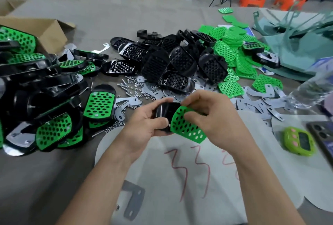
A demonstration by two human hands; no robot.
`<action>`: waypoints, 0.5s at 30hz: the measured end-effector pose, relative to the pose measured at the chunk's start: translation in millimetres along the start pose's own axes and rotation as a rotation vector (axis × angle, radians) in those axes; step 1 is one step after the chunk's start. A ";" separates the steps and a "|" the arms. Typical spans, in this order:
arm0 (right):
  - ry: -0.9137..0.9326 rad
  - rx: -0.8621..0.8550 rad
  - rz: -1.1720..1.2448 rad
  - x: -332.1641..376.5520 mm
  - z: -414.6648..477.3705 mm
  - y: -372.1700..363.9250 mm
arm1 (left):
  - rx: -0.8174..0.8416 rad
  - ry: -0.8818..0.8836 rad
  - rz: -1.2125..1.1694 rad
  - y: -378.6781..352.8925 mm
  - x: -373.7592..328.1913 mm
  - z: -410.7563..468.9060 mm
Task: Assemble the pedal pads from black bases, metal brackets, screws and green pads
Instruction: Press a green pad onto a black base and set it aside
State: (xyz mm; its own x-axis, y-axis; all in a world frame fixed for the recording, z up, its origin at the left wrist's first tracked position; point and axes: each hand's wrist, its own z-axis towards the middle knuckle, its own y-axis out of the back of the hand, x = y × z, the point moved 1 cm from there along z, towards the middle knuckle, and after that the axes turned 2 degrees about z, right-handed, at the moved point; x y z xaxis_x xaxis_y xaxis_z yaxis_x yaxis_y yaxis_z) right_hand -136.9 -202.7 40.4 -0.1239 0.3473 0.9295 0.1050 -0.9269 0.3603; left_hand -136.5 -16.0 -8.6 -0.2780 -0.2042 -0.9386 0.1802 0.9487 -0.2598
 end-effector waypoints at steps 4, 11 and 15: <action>0.002 -0.067 -0.072 -0.3 1.3 -6.7 | 0.026 0.006 0.011 -1.9 -1.5 0.5; 0.063 -0.310 -0.107 -8.6 -1.2 -24.6 | 0.032 0.004 0.005 -3.3 -6.4 0.5; 0.158 -0.458 -0.114 -13.4 -8.0 -35.8 | -0.030 -0.077 0.084 -10.5 -8.5 1.1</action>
State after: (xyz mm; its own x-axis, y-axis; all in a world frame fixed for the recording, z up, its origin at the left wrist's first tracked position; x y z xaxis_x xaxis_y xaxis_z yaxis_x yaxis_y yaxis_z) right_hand -146.9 -175.3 14.5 -0.2607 0.4570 0.8504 -0.3580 -0.8638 0.3544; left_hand -135.0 -24.5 1.9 -0.1894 -0.1407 -0.9718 0.1711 0.9698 -0.1738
